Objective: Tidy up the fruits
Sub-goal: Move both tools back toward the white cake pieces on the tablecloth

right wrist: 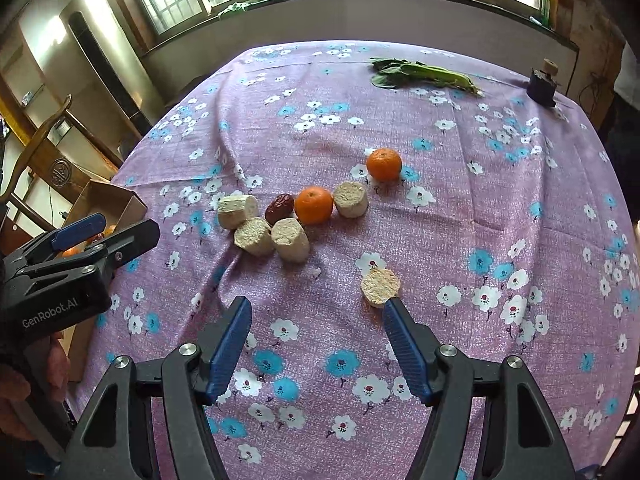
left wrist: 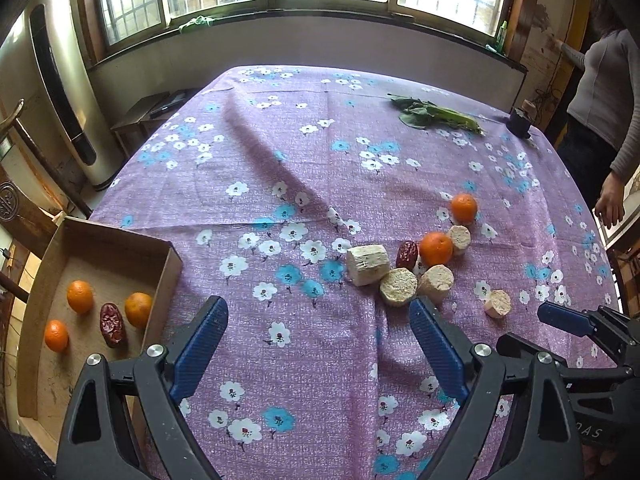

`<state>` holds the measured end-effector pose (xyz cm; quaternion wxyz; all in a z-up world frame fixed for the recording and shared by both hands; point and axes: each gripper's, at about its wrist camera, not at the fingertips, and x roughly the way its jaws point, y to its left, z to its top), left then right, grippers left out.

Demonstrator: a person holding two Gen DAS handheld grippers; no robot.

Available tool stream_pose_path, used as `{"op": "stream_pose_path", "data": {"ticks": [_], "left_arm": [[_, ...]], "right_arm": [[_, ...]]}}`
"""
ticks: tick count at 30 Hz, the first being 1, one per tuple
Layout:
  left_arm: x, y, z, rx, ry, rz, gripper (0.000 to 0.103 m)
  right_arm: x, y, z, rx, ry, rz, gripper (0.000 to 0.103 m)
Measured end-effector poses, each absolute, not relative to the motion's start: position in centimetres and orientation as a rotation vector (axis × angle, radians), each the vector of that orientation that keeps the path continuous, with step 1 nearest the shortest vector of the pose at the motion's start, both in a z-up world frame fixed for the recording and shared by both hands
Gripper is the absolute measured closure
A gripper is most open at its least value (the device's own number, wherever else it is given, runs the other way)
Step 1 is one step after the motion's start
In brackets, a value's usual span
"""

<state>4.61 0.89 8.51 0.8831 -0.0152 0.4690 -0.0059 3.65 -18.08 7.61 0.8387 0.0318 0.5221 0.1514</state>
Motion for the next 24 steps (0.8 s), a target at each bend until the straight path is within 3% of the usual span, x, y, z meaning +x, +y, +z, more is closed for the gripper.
{"op": "stream_pose_path", "data": {"ticks": [24], "left_arm": [[9.5,0.9,6.2,-0.078,1.037,-0.032,0.012]], "right_arm": [[6.6,-18.7,5.9,0.086,1.133,0.331,0.030]]}}
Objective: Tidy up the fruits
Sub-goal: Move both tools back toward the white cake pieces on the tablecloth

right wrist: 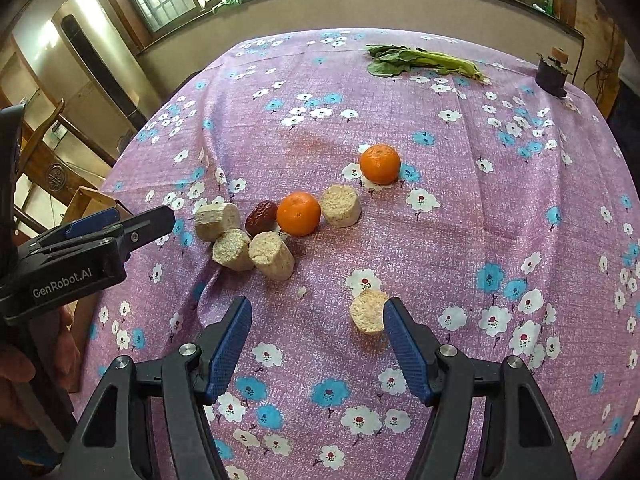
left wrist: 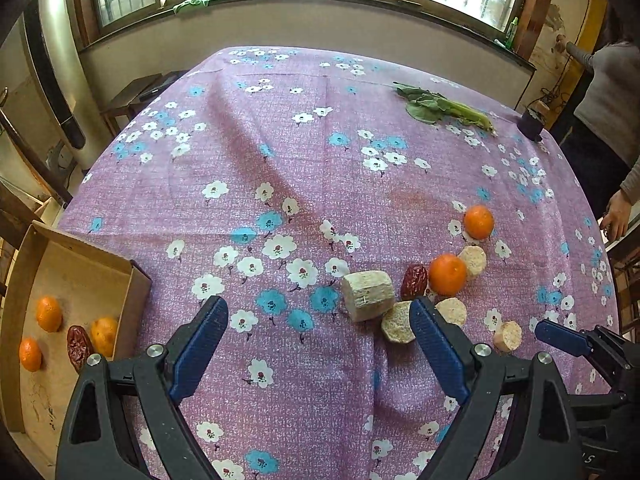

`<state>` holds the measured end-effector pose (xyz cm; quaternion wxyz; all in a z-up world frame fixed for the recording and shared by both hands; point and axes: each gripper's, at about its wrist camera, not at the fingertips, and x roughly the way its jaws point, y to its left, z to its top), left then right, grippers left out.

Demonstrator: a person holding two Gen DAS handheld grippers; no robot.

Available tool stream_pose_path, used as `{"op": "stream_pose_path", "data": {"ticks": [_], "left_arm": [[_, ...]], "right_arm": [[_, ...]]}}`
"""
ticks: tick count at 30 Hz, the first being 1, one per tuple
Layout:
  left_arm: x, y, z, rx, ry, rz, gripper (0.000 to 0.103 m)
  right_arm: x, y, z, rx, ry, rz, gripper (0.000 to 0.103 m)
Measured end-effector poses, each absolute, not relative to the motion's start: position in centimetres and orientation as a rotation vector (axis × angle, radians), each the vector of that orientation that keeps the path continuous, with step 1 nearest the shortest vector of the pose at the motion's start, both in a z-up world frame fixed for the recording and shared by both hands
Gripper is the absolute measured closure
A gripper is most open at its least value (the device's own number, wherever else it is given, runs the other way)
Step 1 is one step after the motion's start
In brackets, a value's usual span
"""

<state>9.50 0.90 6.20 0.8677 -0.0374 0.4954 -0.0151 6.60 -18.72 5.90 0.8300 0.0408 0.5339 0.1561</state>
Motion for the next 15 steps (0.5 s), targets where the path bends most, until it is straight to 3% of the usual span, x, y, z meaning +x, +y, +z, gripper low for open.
{"op": "stream_pose_path", "data": {"ticks": [9,15], "left_arm": [[12.2,-1.2,3.4,-0.002,1.096,-0.055,0.012],[11.8,1.9,3.2,-0.034,1.112,-0.033,0.011]], "right_arm": [[7.7,-18.6,5.4,0.090,1.143,0.342,0.030],[8.3,-18.0,5.2,0.090,1.142,0.368,0.030]]}}
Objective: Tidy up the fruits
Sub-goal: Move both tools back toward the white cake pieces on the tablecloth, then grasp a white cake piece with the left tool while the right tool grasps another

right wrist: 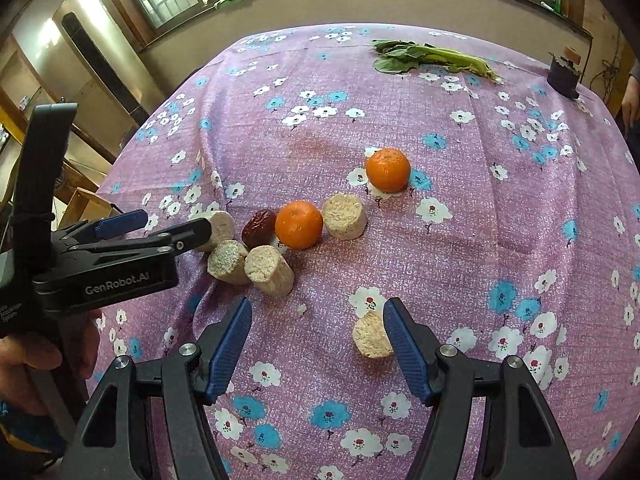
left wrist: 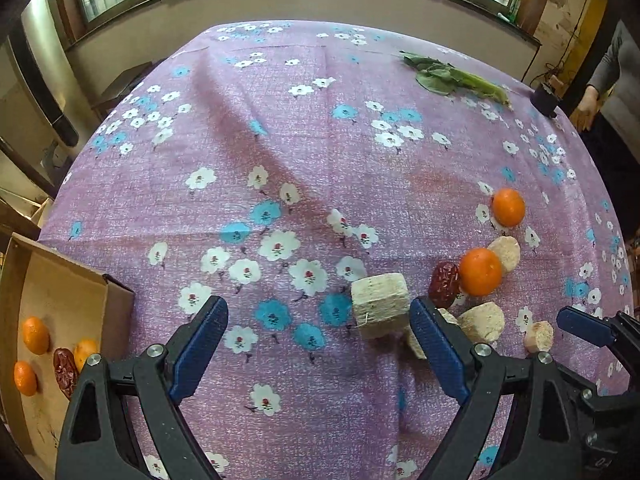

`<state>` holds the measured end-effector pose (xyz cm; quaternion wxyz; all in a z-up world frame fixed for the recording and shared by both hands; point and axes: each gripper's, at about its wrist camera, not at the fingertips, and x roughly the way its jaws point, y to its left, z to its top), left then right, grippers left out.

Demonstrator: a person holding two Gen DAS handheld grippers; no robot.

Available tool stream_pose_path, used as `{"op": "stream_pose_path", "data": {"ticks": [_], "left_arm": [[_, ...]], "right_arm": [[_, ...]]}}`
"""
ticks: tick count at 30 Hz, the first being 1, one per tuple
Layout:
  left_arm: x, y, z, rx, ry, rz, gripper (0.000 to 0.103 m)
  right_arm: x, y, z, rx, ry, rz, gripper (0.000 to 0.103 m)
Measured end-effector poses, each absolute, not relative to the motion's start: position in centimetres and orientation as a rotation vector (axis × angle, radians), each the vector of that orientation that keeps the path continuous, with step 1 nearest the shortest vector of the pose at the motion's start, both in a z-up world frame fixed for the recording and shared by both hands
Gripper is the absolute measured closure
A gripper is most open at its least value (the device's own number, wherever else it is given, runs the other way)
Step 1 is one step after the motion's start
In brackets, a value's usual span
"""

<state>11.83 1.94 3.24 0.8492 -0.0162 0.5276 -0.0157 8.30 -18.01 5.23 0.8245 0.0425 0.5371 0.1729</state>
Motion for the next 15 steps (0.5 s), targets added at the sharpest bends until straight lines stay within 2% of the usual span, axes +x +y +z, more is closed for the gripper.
{"op": "stream_pose_path", "data": {"ticks": [6,15], "left_arm": [[11.3,4.3,3.8,-0.042,1.106,-0.006,0.011],[10.8,2.2,3.6,-0.015,1.093,-0.105,0.011]], "right_arm": [[8.7,-16.6,4.6,0.077,1.140,0.407,0.030],[9.1,-15.4,4.0,0.018,1.138,0.457,0.030]]}}
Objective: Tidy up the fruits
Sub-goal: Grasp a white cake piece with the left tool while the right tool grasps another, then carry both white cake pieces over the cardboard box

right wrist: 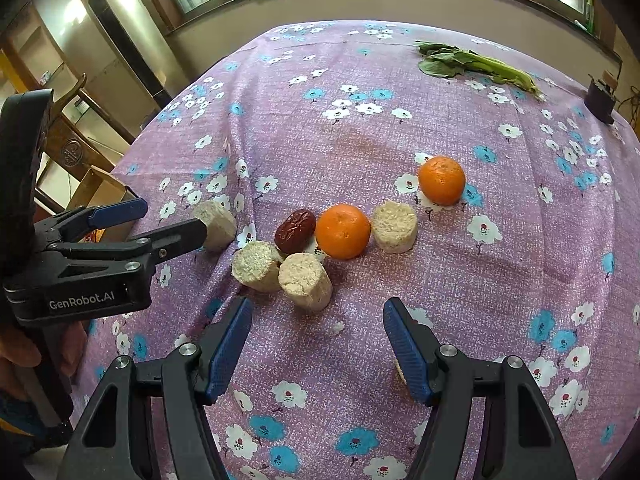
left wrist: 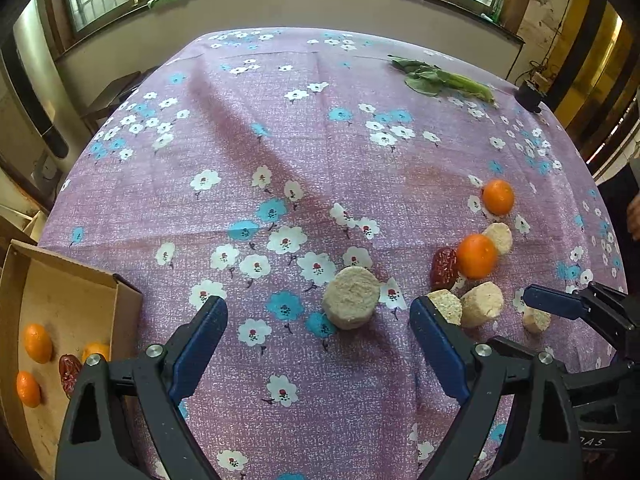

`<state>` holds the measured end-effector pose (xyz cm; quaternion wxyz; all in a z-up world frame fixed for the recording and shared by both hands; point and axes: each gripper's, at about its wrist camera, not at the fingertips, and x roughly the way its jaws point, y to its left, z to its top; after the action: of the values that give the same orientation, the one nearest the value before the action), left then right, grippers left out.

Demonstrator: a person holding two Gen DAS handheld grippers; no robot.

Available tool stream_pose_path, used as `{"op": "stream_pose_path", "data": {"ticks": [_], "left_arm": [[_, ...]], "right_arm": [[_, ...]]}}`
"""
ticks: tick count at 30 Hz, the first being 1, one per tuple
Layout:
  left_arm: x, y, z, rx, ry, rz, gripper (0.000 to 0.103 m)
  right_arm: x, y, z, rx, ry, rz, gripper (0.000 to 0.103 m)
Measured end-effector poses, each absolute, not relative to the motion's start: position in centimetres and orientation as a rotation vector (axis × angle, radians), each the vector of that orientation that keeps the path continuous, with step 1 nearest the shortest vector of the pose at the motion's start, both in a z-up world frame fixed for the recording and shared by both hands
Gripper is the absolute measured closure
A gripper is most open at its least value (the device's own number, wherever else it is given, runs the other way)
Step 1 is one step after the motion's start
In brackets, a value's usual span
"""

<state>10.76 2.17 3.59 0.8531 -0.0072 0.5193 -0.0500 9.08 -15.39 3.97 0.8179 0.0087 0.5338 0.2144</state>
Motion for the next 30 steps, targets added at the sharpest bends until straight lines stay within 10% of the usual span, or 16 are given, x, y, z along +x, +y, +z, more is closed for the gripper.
{"op": "stream_pose_path", "data": {"ticks": [8,12,15,30], "left_arm": [[11.7,2.0,2.2,-0.019,1.112,-0.130,0.013],[12.0,2.0,1.3,-0.037,1.140,-0.149,0.056],[11.8,1.9,1.2,-0.076,1.140,-0.190,0.070],[8.6,2.2,4.6,-0.022,1.061,-0.111,0.070]], "right_arm": [[9.4,-15.6,3.7,0.014,1.151,0.456,0.030],[9.5,-15.6,3.6,0.024,1.148,0.464,0.033],[9.6,-15.5,3.3,0.030,1.150,0.472,0.041],[9.5,-14.2,3.1,0.000,1.146,0.491,0.071]]}}
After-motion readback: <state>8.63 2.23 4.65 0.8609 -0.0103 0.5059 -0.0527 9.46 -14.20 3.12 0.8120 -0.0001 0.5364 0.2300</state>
